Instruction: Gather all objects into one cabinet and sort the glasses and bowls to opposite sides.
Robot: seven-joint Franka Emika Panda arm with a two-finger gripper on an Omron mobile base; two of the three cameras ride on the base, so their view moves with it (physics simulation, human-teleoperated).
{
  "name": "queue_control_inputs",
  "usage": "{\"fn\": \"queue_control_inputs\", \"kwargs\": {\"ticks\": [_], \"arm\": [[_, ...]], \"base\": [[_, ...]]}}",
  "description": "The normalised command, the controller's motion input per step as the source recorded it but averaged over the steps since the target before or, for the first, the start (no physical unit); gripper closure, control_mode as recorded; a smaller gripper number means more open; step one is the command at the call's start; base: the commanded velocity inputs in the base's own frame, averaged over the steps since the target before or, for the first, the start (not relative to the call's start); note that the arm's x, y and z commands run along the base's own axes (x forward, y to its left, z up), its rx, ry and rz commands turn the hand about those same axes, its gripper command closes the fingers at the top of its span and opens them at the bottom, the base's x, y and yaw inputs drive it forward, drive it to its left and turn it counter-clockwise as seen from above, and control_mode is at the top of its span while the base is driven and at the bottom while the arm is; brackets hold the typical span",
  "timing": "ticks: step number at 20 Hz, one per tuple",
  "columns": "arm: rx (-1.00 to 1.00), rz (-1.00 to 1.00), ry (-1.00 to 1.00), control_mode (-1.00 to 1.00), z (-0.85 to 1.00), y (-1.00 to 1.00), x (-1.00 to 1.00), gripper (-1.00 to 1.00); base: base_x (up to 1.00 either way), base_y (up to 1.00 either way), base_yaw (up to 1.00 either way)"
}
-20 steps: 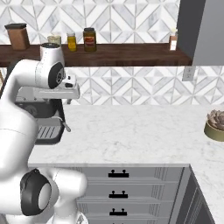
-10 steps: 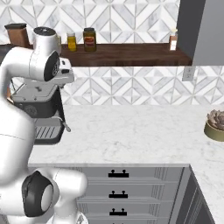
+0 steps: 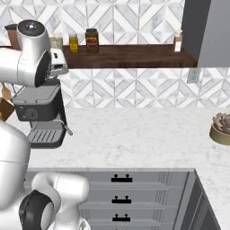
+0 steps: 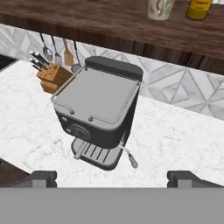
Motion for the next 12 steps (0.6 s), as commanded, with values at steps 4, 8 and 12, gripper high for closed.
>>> {"fn": "queue_control_inputs", "kwargs": {"ticks": [4, 8, 12], "arm": [[0.23, -0.06, -0.02, -1.00, 0.68, 0.38, -0.04, -1.00], [0.17, -0.01, 0.04, -1.00, 1.00, 0.03, -0.18, -1.00], [0.06, 0.00, 0.04, -1.00, 0.63, -0.02, -0.01, -1.00]], "base": [[0.00, 0.00, 0.00], [0.00, 0.00, 0.00], [0.00, 0.00, 0.00]]}}
